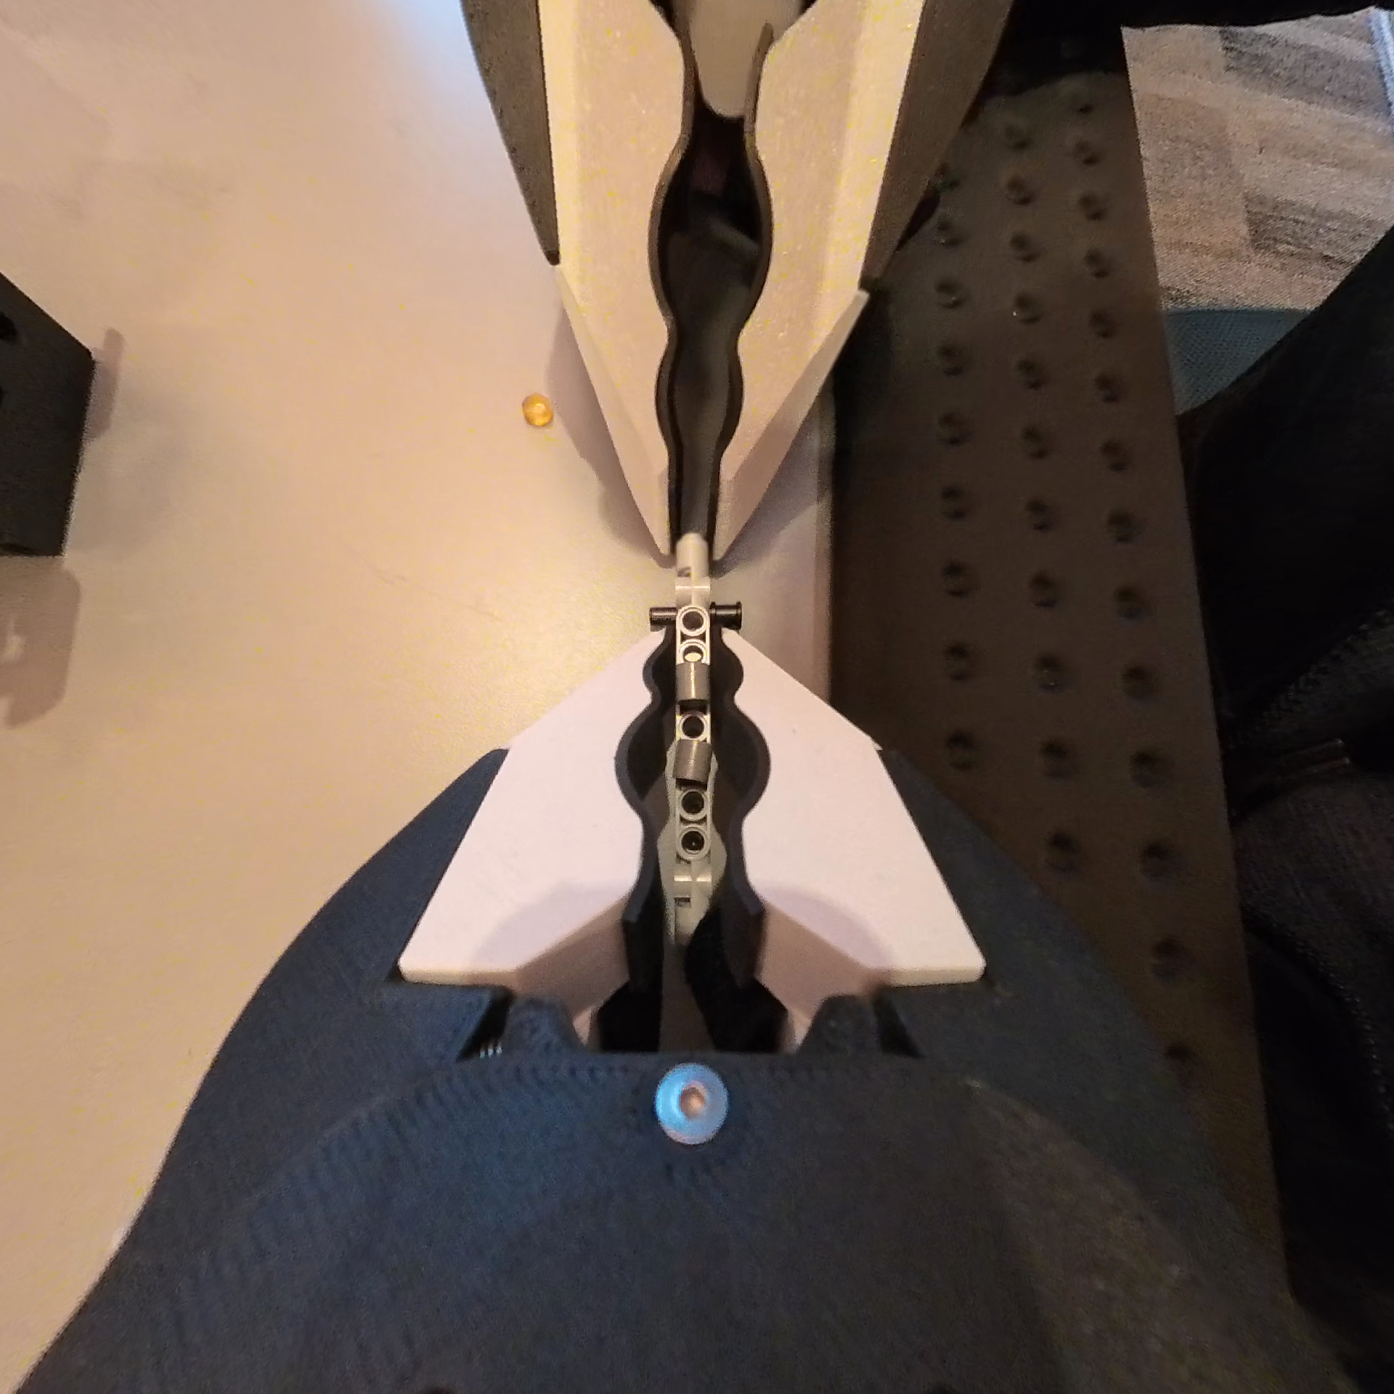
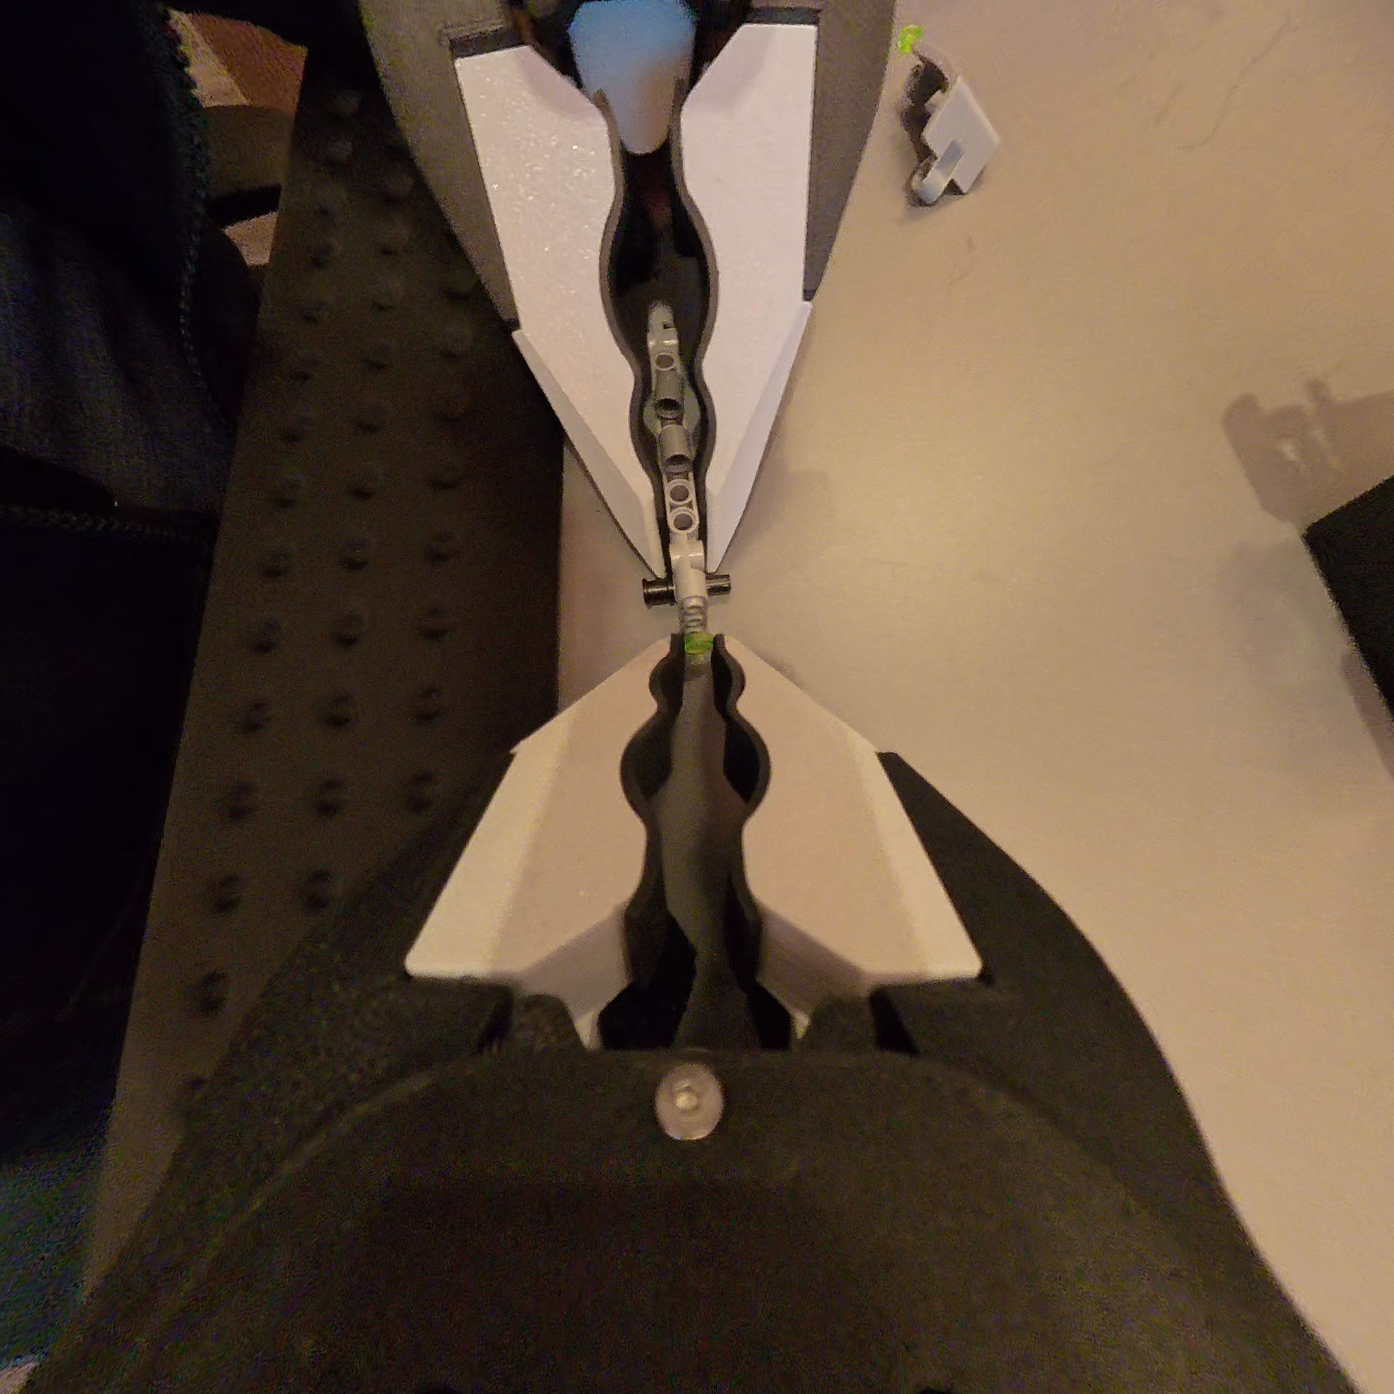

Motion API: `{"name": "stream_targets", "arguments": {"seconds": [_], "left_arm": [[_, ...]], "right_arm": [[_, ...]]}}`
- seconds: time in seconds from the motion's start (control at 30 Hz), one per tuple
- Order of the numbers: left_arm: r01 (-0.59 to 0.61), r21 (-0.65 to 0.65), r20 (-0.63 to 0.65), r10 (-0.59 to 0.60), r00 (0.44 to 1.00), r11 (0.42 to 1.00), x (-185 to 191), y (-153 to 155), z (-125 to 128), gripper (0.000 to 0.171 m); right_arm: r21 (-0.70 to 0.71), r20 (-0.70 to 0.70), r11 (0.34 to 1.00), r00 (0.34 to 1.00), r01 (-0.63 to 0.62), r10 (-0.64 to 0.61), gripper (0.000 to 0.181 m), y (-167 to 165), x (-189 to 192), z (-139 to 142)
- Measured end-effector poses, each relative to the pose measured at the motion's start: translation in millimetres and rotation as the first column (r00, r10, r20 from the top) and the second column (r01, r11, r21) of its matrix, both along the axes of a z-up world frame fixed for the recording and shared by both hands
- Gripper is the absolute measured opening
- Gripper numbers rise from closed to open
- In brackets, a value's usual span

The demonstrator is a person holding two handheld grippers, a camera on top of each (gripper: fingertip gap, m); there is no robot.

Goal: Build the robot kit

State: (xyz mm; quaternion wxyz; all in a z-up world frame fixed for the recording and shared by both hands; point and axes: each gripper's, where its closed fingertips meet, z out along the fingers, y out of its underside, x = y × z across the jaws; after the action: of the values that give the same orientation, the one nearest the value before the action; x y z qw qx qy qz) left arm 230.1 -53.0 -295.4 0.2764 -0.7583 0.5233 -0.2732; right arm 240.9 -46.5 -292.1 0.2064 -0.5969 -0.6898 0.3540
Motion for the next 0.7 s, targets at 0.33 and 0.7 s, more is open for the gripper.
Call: {"name": "stream_targets", "arguments": {"seconds": [0.33, 0.7], "left_arm": [[-0.023, -0.004, 0.109, 0.024, 0.994, 1.000, 6, 5, 20, 0.004], [-0.027, 0.016, 0.110, 0.025, 0.994, 0.999, 5, 6, 22, 0.005]], "right_arm": [[-0.063, -0.057, 0.998, 0.998, 0.010, -0.014, 0.005, 4, 1, 12], [-0.092, -0.113, 0.996, 0.993, 0.016, -0.027, 0.005, 5, 3, 23]]}}
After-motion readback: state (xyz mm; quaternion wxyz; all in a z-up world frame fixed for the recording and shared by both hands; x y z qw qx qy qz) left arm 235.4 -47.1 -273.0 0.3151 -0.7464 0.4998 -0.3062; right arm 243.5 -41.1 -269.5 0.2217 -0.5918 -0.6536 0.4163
